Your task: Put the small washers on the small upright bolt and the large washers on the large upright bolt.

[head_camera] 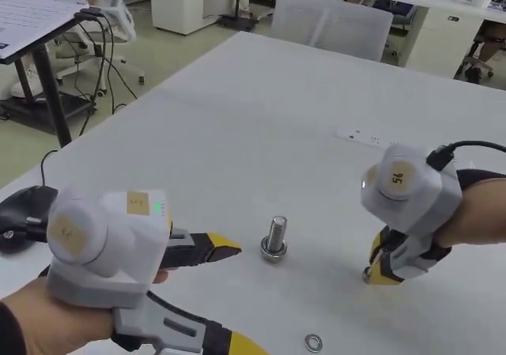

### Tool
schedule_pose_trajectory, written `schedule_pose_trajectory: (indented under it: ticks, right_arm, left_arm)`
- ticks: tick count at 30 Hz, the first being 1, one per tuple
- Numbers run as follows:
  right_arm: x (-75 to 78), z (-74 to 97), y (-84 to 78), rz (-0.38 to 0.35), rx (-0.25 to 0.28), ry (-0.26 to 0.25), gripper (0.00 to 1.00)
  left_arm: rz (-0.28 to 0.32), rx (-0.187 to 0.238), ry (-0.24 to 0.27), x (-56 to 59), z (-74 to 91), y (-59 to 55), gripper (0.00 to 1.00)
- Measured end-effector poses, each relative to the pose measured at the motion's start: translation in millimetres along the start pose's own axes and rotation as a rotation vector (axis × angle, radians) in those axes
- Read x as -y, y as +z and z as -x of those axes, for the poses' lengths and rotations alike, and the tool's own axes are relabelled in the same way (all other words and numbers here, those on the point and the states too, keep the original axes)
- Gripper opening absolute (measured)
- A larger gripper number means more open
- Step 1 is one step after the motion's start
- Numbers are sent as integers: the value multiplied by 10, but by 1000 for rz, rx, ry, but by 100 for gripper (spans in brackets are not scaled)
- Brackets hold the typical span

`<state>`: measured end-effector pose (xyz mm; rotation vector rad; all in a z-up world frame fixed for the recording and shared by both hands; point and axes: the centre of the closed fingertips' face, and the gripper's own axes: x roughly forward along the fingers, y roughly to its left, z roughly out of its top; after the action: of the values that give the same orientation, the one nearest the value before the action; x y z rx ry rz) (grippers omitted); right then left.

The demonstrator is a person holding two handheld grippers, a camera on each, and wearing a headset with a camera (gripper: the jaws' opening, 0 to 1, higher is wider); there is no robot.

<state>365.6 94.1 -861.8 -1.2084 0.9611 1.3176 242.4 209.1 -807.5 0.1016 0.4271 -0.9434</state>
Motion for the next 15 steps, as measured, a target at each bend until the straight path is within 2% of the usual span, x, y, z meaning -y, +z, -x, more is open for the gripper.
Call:
schedule_pose_trajectory:
  ticks: [8,15]
  right_arm:
    - [22,43,-110,-30,-2,-12,20]
    - [-30,68,-213,-40,-11,-17,21]
  left_arm:
    - [-2,-1,-3,12,-7,4,76]
    - [-4,-2,-5,20,-11,6,76]
